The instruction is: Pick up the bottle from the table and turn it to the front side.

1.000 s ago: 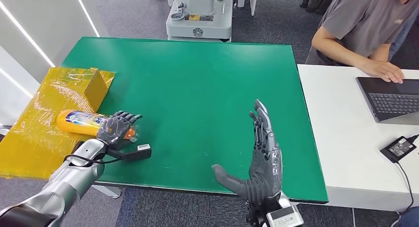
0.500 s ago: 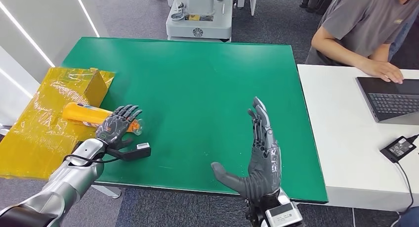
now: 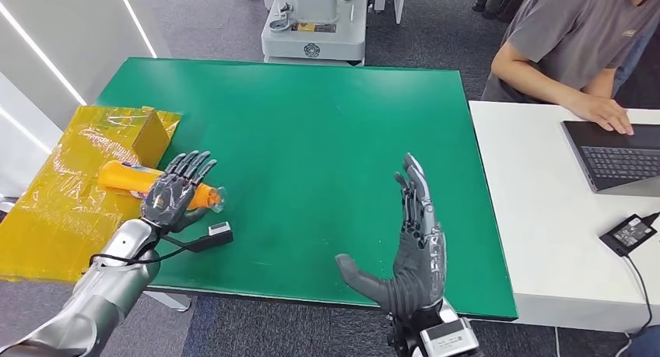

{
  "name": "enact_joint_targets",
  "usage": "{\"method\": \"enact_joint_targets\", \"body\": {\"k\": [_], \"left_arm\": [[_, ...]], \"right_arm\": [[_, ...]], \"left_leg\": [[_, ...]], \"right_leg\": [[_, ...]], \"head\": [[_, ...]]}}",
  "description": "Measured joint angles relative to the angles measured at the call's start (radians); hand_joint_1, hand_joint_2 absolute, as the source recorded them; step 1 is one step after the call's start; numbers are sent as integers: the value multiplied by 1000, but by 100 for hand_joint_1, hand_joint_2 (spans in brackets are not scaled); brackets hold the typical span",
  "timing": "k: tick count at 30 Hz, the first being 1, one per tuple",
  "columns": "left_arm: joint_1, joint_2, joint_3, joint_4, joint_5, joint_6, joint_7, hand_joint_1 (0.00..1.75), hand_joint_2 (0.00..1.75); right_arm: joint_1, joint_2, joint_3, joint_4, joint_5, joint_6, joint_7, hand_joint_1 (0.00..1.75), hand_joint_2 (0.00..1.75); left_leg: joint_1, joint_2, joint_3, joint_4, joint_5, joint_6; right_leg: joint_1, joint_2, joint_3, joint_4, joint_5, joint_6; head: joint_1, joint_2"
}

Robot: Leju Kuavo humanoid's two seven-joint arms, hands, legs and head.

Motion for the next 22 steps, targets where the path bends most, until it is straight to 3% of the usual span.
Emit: {"method": "enact_joint_targets", "body": {"k": [2, 5, 9, 12, 16, 22], "left_arm": [[29, -34, 130, -96, -13, 0, -75, 0, 175], [65, -81, 283, -238, 32, 0, -105, 0, 175], [111, -124, 377, -403, 157, 0, -106, 0, 175], [139, -145, 381, -487, 325, 0, -107, 0, 175], [144, -178, 317, -501, 598, -9, -110, 0, 175], [137, -233, 190, -480, 886, -130, -105, 0, 175]], "right_arm": [[3, 0, 0, -5, 1, -5, 4, 0, 175], [9, 0, 0, -12, 2, -10, 8, 0, 175], [13, 0, 0, -17, 3, -11, 14, 0, 175], [16, 0, 0, -17, 3, -12, 16, 0, 175], [18, 0, 0, -17, 9, -24, 17, 0, 175], [20, -4, 0, -11, 18, -49, 18, 0, 175]], "left_leg": [[0, 1, 0, 0, 0, 0], [0, 3, 0, 0, -1, 0], [0, 2, 0, 0, -1, 0], [0, 2, 0, 0, -1, 0], [0, 0, 0, 0, -1, 0], [0, 1, 0, 1, -1, 0]], "right_leg": [[0, 1, 0, 0, 0, 0], [0, 3, 0, 0, 0, 0], [0, 2, 0, 0, 0, 0], [0, 2, 0, 0, 0, 0], [0, 0, 0, -1, 0, 0], [0, 1, 0, -1, 0, 0]], "head": [[0, 0], [0, 0], [0, 0], [0, 0], [0, 0], [0, 0]]}}
